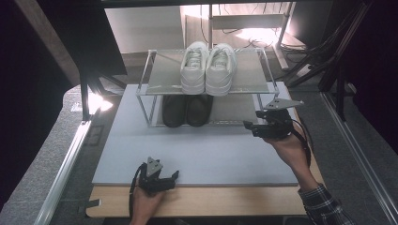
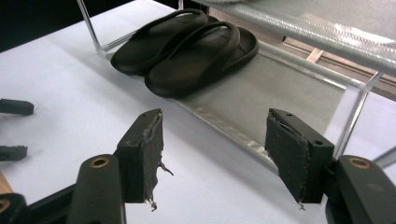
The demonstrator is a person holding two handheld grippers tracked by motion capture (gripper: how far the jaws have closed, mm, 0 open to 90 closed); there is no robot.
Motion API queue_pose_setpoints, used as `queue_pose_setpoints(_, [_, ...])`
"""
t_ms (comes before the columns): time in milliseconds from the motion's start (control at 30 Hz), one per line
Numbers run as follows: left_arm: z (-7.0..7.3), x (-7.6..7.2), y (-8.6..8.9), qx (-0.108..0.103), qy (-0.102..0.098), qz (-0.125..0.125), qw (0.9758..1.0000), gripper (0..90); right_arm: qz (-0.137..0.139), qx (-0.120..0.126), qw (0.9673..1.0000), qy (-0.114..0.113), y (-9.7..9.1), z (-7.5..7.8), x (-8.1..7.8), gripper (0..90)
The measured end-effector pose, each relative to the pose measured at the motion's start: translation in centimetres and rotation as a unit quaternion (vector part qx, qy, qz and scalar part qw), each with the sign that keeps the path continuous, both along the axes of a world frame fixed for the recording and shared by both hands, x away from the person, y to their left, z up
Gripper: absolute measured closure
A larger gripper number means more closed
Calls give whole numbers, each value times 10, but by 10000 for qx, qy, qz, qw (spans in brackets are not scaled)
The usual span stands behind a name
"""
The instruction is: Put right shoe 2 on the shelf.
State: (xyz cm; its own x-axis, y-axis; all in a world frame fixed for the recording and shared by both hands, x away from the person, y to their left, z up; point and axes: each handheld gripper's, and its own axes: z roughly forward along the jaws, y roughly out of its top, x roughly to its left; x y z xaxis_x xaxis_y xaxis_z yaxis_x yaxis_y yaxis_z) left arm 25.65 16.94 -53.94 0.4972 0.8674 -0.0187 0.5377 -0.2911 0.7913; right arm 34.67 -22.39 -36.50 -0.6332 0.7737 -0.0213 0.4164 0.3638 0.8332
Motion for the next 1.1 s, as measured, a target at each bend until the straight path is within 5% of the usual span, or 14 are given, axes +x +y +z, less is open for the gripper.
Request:
queue_pose_setpoints(467, [0, 0, 0, -15, -5, 11, 10000, 121, -62, -97, 9999, 79, -20, -18, -12, 253])
queue_pose_setpoints(1100, [0, 0, 0, -8, 5, 15, 10000, 121, -22, -315, 9991, 294, -39, -68, -34, 122])
